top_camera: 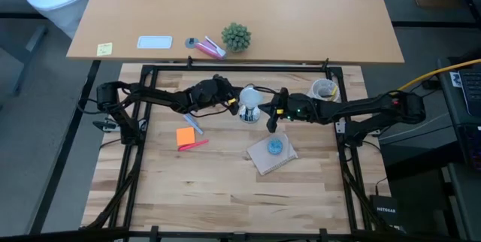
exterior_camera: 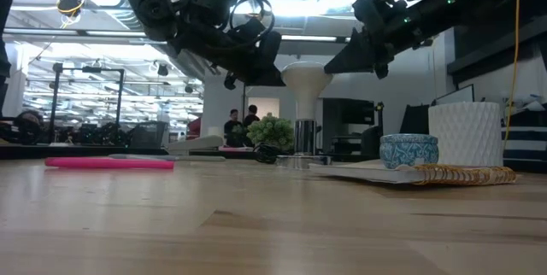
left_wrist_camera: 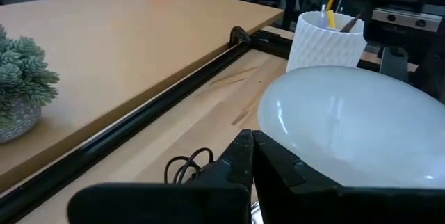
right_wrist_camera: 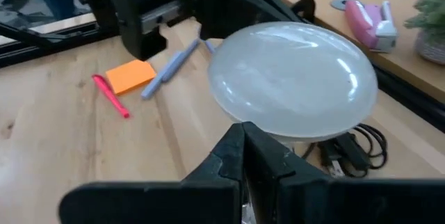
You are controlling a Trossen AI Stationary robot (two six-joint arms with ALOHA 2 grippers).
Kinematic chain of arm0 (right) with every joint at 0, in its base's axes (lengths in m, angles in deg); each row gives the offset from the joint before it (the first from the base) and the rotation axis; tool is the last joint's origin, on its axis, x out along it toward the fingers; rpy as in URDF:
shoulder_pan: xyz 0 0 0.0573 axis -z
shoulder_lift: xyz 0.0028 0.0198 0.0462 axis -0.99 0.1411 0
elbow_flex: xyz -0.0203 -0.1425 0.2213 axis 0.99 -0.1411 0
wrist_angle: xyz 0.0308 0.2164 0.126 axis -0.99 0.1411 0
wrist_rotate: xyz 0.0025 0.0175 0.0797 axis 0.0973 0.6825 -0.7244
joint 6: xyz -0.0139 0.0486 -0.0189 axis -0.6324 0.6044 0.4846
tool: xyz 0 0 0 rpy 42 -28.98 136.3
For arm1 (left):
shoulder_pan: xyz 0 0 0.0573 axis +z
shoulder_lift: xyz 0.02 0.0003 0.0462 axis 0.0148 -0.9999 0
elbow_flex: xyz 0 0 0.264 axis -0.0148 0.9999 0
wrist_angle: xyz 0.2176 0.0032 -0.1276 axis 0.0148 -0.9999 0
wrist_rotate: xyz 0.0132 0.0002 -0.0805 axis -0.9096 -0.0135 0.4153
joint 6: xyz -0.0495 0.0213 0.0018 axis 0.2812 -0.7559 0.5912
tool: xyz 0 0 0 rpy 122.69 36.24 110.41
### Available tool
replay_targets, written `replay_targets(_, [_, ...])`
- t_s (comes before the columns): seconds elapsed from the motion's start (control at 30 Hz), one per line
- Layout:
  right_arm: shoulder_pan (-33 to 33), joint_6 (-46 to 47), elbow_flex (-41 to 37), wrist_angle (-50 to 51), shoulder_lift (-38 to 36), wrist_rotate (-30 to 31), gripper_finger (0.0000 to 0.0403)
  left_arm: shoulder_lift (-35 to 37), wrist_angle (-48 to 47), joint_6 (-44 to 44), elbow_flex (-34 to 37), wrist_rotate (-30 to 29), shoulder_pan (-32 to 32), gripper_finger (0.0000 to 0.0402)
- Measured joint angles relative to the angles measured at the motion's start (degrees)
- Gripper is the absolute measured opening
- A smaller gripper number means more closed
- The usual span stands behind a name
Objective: Screw lightbulb
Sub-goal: Remove the lightbulb from the lamp
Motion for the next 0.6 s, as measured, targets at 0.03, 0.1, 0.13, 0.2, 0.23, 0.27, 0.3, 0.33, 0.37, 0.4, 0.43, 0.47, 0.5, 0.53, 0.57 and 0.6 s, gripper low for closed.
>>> replay_targets(0.03, [-0.02, 0.21, 0.0, 0.42, -0.03, 0.54, 0.0011, 0.0, -0.08, -0.02, 0.0, -0.05, -0.13, 0.0])
replay_targets(0.1, [-0.02, 0.97, 0.0, 1.3, -0.07, 1.12, 0.0011, 0.0, -0.16, 0.12, 0.0, -0.11, -0.37, 0.0])
replay_targets(0.13, [-0.02, 1.09, 0.0, 1.6, -0.05, 1.59, 0.0011, 0.01, -0.19, 0.37, 0.0, -0.08, -0.44, 0.0])
replay_targets(0.2, [0.0, 1.11, -0.02, 2.03, 0.0, 2.31, 0.0011, 0.02, -0.37, 0.87, 0.0, -0.04, -0.7, 0.0])
replay_targets(0.23, [0.02, 1.13, -0.06, 2.13, 0.02, 2.75, 0.0011, 0.04, -0.41, 0.95, 0.0, 0.0, -0.85, 0.0])
replay_targets(0.27, [0.03, 1.18, -0.07, 2.29, 0.04, 3.49, 0.0011, 0.07, -0.53, 0.98, 0.0, 0.05, -1.1, 0.0])
replay_targets(0.3, [0.05, 1.22, -0.1, 2.57, 0.07, 4.4, 0.0011, 0.09, -0.75, 1.0, 0.0, 0.12, -1.36, 0.0])
replay_targets(0.33, [0.07, 1.23, -0.13, 3.0, 0.07, 5.38, 0.0011, 0.09, -0.94, 1.01, 0.02, 0.13, -1.67, 0.0])
replay_targets(0.37, [0.09, 1.25, -0.17, 3.52, 0.07, 6.24, 0.0011, 0.09, -1.3, 1.01, 0.02, 0.19, -2.0, 0.0])
replay_targets(0.4, [0.12, 1.36, -0.17, 4.0, 0.07, 7.08, 0.0011, 0.09, -1.63, 1.06, 0.02, 0.35, -2.28, 0.0])
replay_targets(0.43, [0.18, 1.61, -0.17, 4.35, 0.07, 7.78, 0.0011, 0.09, -2.04, 1.19, 0.02, 0.57, -2.56, 0.0])
replay_targets(0.47, [0.2, 1.81, -0.17, 4.51, 0.07, 8.54, 0.0011, 0.08, -2.39, 1.19, 0.03, 1.12, -2.88, 0.0])
replay_targets(0.5, [0.24, 2.11, -0.17, 4.49, 0.07, 8.98, 0.0011, 0.0, -2.54, 1.17, 0.07, 1.85, -3.27, 0.0])
replay_targets(0.53, [0.24, 2.36, -0.17, 4.23, 0.07, 9.28, 0.0011, -0.07, -2.55, 1.15, 0.09, 2.42, -3.65, 0.0])
replay_targets(0.57, [0.24, 2.42, -0.14, 4.06, 0.07, 9.45, 0.0011, -0.09, -2.51, 1.15, 0.09, 2.65, -4.0, 0.0])
replay_targets(0.6, [0.28, 2.44, -0.11, 3.88, 0.07, 9.47, 0.0011, -0.09, -2.3, 1.15, 0.09, 2.71, -4.34, 0.0])
